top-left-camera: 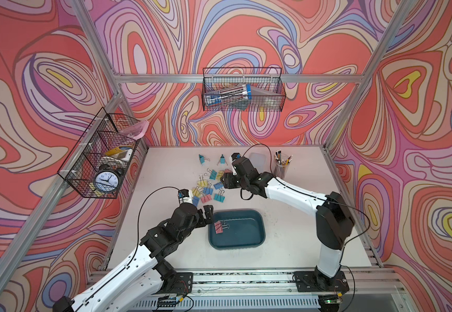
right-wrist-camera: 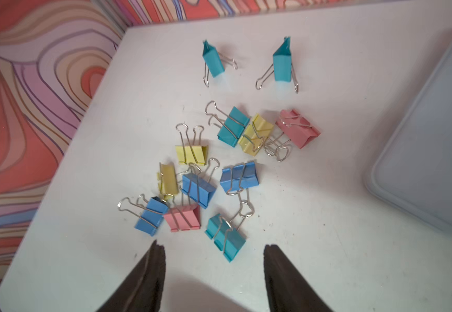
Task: Put the binder clips in the storage box
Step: Pick up the binder clip at the center of the board.
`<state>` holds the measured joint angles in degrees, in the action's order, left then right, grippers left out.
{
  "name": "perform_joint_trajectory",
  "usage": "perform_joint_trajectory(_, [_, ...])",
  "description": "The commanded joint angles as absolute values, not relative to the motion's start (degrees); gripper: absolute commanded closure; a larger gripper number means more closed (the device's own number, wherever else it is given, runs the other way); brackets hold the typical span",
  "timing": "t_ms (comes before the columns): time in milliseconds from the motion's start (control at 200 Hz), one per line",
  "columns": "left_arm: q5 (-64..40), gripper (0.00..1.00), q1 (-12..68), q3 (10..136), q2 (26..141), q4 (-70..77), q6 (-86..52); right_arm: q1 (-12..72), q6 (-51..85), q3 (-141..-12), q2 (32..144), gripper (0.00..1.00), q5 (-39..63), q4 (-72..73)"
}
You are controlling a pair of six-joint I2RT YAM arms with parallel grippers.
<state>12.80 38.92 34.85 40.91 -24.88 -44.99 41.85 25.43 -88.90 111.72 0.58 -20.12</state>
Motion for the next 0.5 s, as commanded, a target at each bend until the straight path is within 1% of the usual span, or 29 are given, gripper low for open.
perform_joint_trajectory(0, [12.1, 0.01, 38.6, 35.5, 39.7, -27.1, -44.5, 40.4, 16.6, -94.4, 118.6, 0.42, 9.2, -27.2])
perform_joint_trajectory(160, [12.0, 0.01, 38.6, 35.0, 39.2, -27.5, -44.6, 39.5, 15.0, -101.8, 126.6, 0.47, 14.4, -28.3])
perform_joint_trajectory(275, [11.8, 0.01, 38.6, 35.2, 39.6, -27.4, -44.2, 39.5, 15.2, -103.8, 129.8, 0.53, 17.6, -28.1])
perform_joint_trajectory(401, [10.3, 0.01, 38.6, 35.6, 40.4, -26.8, -43.2, 39.5, 16.2, -103.1, 130.9, 0.67, 18.3, -27.1])
perform_joint_trajectory(496, [10.2, 0.01, 38.6, 35.8, 40.8, -26.6, -43.2, 39.5, 16.8, -101.9, 130.4, 0.8, 18.6, -25.8])
